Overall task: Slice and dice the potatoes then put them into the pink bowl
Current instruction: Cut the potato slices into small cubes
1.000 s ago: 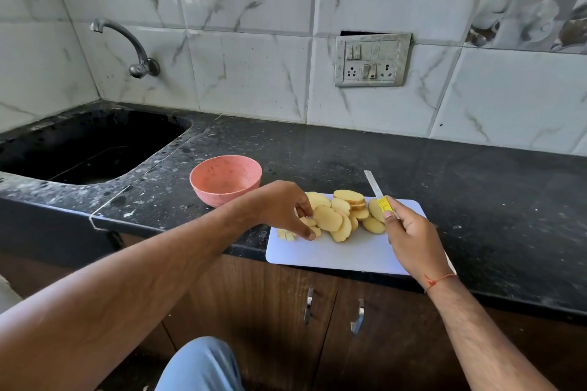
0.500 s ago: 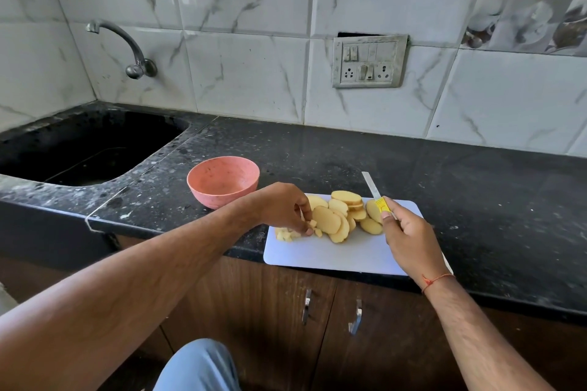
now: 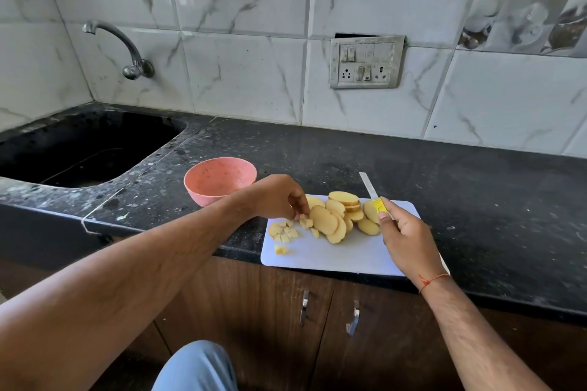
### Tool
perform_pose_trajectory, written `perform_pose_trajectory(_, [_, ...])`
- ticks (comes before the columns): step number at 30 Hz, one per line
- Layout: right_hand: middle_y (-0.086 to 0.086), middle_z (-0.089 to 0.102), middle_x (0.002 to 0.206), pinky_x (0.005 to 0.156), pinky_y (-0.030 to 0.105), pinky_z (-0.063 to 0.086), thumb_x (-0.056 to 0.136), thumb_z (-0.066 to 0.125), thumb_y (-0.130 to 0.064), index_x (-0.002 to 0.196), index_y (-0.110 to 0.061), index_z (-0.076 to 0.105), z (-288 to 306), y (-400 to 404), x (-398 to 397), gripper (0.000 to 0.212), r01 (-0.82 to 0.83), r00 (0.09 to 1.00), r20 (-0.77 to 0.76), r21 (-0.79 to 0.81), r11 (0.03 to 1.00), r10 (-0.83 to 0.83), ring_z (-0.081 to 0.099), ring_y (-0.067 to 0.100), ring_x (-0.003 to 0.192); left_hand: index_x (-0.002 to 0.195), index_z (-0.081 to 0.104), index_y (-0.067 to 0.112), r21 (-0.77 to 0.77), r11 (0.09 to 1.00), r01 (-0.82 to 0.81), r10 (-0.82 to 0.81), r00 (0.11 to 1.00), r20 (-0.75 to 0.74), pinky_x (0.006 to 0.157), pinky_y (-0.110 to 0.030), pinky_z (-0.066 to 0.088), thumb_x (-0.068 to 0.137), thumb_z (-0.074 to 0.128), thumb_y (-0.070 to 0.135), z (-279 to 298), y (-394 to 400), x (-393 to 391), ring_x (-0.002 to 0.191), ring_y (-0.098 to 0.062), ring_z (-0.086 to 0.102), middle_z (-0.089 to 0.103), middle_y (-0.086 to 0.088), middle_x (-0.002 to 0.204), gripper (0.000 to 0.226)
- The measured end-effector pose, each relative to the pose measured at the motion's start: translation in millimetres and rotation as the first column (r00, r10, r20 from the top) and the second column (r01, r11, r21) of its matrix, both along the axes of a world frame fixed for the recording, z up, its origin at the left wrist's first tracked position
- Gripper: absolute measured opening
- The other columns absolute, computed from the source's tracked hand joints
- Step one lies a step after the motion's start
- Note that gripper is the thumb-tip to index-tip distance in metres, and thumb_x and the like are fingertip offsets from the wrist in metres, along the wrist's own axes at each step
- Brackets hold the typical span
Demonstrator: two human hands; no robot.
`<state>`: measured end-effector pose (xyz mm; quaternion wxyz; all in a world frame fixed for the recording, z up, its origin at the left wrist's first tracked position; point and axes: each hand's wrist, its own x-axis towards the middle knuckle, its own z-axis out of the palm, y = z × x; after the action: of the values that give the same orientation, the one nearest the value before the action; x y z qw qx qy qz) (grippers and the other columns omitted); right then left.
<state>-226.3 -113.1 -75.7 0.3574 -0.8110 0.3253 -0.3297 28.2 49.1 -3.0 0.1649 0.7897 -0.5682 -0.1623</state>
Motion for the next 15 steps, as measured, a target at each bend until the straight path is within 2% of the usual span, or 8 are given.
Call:
perform_pose_trajectory(4, [-0.021,0.059,0.079,0.069,0.021,0.041,0.108,0.052,-0.030,0.148,-0.028,0.057,1.9,1.5,0.6,0.041,0.004,1.000,0.009,-0.006,1.000,-0.004,0.055,0.001,0.071,0.112,0.079,0.017,-0.045,0.987,-0.156,0.138,0.952,-0.274,0.092,-0.033,0.063,0.096,0.063,-0.004,-1.3,1.8,6.7,0.094,-0.018,0.079,0.082,0.006,0.096,0.031])
perform_pose_trajectory(7, [-0.017,0.064,0.084,0.068,0.022,0.042,0.108,0.051,-0.031,0.148,-0.029,0.057,2.3,1.6,0.5,0.041,0.005,1.000,0.001,-0.005,1.000,-0.005,0.057,0.001,0.072,0.121,0.076,0.014,-0.038,0.988,-0.153,0.142,0.968,-0.209,0.091,-0.029,0.063,0.096,0.063,-0.004,8.0,4.8,10.2,0.091,-0.010,0.078,0.082,0.005,0.100,0.034])
perform_pose_trajectory(9, [-0.016,0.066,0.091,0.072,0.022,0.044,0.108,0.051,-0.031,0.149,-0.029,0.056,2.5,1.8,-0.6,0.042,-0.004,1.000,0.002,-0.007,1.000,0.004,0.059,0.001,0.078,0.125,0.075,0.019,0.039,0.993,-0.110,0.114,0.987,-0.117,0.091,-0.031,0.062,0.095,0.075,0.017,18.9,10.5,9.9,0.091,-0.010,0.077,0.080,0.008,0.100,0.030])
perform_pose_trajectory(10, [-0.015,0.069,0.100,0.076,0.022,0.046,0.108,0.051,-0.031,0.150,-0.028,0.056,2.6,1.8,-1.0,0.042,-0.007,1.000,0.003,-0.010,1.000,0.007,0.062,0.002,0.088,0.128,0.073,0.023,0.127,0.988,-0.083,0.089,0.995,-0.045,0.089,-0.031,0.061,0.091,0.081,0.039,24.0,13.9,9.5,0.090,-0.011,0.076,0.078,0.009,0.100,0.041])
perform_pose_trajectory(12, [-0.011,0.071,0.120,0.086,0.022,0.047,0.108,0.051,-0.031,0.150,-0.026,0.055,2.7,1.6,-1.4,0.043,-0.007,1.000,0.004,-0.017,1.000,0.007,0.065,0.007,0.107,0.138,0.064,0.029,0.371,0.927,-0.059,0.029,0.996,0.085,0.089,-0.032,0.056,0.067,0.079,0.083,30.5,21.3,8.9,0.090,-0.011,0.075,0.076,0.010,0.107,0.091])
perform_pose_trajectory(13, [-0.010,0.071,0.124,0.087,0.021,0.047,0.108,0.051,-0.031,0.151,-0.026,0.055,2.6,1.6,-1.2,0.043,-0.006,1.000,0.003,-0.015,1.000,0.006,0.065,0.008,0.110,0.144,0.059,0.029,0.457,0.887,-0.066,0.004,0.991,0.136,0.092,-0.034,0.055,0.055,0.077,0.093,31.1,24.1,8.7,0.094,-0.011,0.074,0.075,0.010,0.115,0.111])
perform_pose_trajectory(14, [-0.009,0.071,0.124,0.086,0.020,0.047,0.108,0.051,-0.031,0.151,-0.027,0.054,2.5,1.6,-1.3,0.044,-0.005,1.000,-0.001,-0.012,1.000,0.005,0.064,0.008,0.110,0.149,0.055,0.028,0.504,0.861,-0.065,-0.024,0.985,0.168,0.097,-0.035,0.055,0.050,0.078,0.094,30.5,26.3,6.7,0.100,-0.012,0.073,0.073,0.009,0.123,0.121])
perform_pose_trajectory(15, [-0.010,0.070,0.124,0.084,0.018,0.046,0.108,0.051,-0.032,0.151,-0.027,0.054,2.4,1.8,-1.2,0.044,-0.005,1.000,-0.004,-0.008,1.000,0.005,0.064,0.007,0.109,0.152,0.052,0.026,0.519,0.852,-0.062,-0.048,0.980,0.194,0.101,-0.036,0.054,0.053,0.081,0.091,28.2,28.3,4.7,0.107,-0.014,0.071,0.070,0.009,0.130,0.121])
